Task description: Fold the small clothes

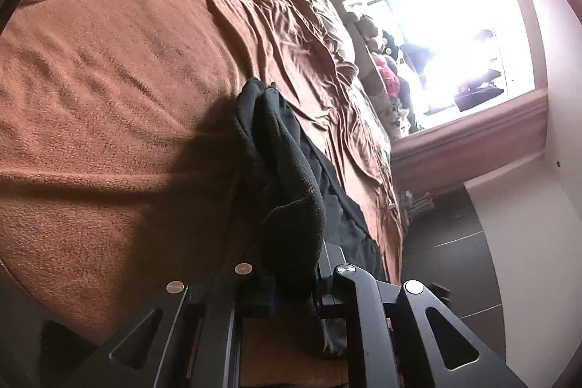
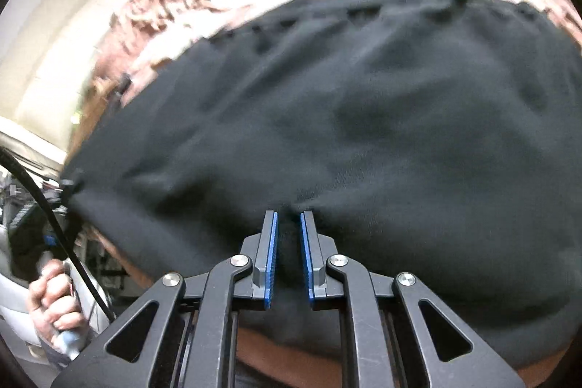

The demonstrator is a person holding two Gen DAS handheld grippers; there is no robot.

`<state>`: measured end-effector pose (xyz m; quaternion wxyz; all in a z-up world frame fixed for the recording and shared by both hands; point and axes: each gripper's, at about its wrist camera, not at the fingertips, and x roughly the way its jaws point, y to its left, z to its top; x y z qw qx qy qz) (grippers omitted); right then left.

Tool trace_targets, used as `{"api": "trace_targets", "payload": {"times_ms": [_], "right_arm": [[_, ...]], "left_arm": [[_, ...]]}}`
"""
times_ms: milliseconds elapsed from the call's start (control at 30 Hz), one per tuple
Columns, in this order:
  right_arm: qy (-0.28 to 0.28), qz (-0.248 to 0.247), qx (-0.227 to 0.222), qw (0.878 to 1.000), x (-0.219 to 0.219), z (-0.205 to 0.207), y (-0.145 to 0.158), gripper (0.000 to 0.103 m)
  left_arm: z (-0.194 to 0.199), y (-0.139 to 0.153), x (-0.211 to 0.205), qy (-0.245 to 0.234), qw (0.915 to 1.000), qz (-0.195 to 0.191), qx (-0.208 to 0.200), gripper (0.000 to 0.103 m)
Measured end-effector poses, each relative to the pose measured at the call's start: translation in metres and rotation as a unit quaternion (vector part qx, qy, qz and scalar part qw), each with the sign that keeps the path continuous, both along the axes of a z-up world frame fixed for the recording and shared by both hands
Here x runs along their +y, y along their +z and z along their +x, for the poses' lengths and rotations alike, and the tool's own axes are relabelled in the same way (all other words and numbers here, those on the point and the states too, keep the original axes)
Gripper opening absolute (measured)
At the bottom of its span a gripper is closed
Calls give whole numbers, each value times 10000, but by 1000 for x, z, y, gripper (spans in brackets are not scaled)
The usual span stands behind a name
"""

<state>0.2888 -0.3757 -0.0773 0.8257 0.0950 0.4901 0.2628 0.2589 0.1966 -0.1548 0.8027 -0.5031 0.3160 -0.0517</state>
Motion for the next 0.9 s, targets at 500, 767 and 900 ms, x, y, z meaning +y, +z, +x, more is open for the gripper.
{"api": "trace_targets", "payload": {"times_ms": [500,767,900], "right_arm": [[-158,60,-52,9998,9,33,13,9],[-392,-167,-86,9991,23,56,10,9],[-496,-215,-144,9984,29,75,13,9]], "left_arm": [[0,-2,4,136,9990,-418,-31,14],[-6,-15,10,304,9973,-641,162,14],[-10,-27,12,501,9950,-798,323,14]]}}
